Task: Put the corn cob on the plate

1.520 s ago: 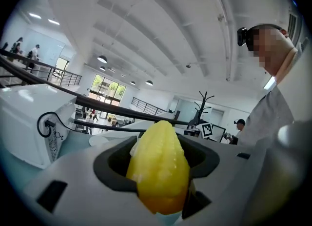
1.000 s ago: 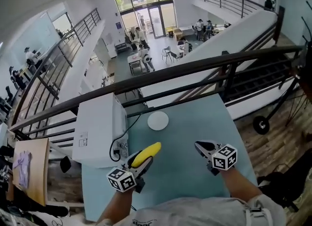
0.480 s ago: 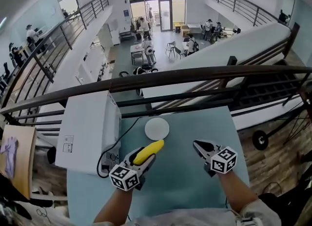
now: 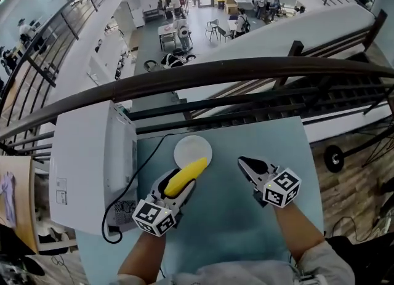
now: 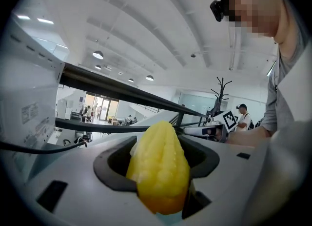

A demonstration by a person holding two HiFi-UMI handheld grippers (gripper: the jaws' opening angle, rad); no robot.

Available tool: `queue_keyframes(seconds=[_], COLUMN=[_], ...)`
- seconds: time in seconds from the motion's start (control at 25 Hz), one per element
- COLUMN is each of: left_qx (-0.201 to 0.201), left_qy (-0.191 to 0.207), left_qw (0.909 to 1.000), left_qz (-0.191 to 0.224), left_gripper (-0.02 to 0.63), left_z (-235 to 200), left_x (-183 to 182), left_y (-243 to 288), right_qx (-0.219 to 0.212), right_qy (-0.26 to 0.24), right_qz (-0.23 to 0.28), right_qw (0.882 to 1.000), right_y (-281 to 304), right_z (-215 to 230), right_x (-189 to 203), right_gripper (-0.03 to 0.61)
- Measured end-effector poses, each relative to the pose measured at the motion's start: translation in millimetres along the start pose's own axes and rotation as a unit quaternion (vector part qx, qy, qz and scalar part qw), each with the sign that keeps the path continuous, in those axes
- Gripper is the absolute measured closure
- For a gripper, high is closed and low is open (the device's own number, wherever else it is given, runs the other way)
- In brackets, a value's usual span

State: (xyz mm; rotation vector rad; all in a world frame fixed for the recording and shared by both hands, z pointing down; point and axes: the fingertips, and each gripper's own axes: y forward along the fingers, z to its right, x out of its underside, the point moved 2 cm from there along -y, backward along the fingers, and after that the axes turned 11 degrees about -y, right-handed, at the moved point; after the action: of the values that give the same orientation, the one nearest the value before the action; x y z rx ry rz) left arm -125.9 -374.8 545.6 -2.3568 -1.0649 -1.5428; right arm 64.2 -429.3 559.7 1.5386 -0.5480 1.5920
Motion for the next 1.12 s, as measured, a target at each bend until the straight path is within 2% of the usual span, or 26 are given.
queue_keyframes(seconds=[0.52, 0.88, 1.0, 1.12], left_qx=[-0.054, -0.072, -0.084, -0.081], left_qy=[0.054, 0.072, 0.087, 0.1], left_qw=[0.9971, 0.9949, 0.9925, 0.9915], left_qz=[0.002, -0.004, -0.014, -0.021], left_gripper=[0.353, 0.353, 0.353, 0.353], left_z=[-68, -91, -95, -98], left_x=[19, 31, 31, 38], left_y=[51, 66, 73, 80], right_qx=[-0.045, -0.049, -0.053, -0.053], right_qy=[-0.055, -0.064, -0.078, -0.081], right_qz=[0.014, 0.017, 0.018, 0.02], right_qw=[0.997, 0.997, 0.995, 0.995], right_y=[85, 104, 110, 113], right_z=[13, 19, 19, 20], right_x=[17, 31, 32, 35], right_gripper=[0.561, 0.561, 0.561, 0.561])
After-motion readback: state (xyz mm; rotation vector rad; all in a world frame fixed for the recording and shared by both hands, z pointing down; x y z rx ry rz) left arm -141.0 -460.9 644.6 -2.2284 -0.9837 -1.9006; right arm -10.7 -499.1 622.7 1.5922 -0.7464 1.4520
